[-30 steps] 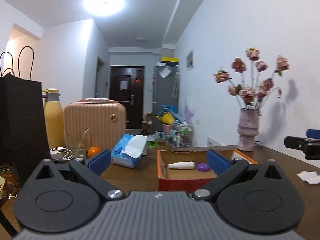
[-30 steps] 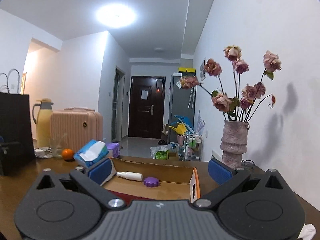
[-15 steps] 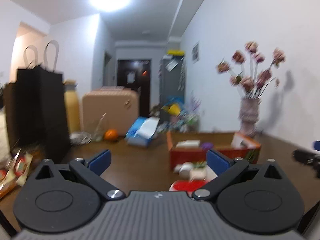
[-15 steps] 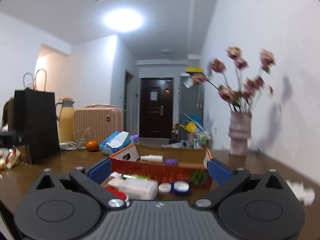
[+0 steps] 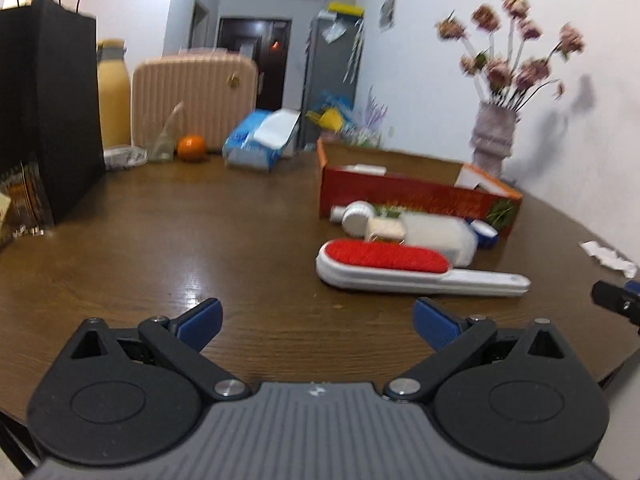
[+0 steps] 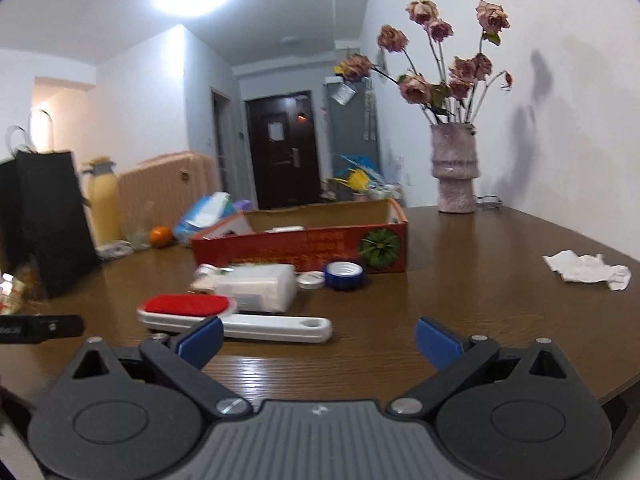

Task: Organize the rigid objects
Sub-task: 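Lower the left gripper onto the white lint roller's red pad, then grasp the lint roller with the left gripper and carry it into the box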

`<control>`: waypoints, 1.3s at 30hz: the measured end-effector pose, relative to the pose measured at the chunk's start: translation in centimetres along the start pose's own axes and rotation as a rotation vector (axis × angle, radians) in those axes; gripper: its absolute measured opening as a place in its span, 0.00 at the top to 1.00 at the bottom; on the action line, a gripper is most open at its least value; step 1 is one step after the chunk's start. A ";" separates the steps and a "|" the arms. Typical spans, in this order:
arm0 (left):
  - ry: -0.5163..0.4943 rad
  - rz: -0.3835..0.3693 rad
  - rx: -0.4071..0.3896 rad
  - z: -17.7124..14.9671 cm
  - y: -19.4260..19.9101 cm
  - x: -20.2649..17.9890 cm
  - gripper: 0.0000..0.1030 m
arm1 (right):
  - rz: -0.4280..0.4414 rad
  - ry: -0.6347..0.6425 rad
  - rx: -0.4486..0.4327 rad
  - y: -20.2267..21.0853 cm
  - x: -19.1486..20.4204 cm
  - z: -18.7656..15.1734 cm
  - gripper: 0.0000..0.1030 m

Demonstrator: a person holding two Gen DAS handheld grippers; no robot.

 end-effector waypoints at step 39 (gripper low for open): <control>0.186 -0.270 0.141 5.1 -8.0 1.7 0.57 | 0.192 -0.236 0.336 -10.7 -1.7 3.5 0.85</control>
Point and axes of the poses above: each gripper's, at about its wrist camera, not at the fingertips, and y roughly against the way its jaws point, x to its left, z to its top, the point moved 4 cm from there along -y, roughly the way its jaws point, and after that the axes turned 14 degrees about x, right-handed, at the moved point
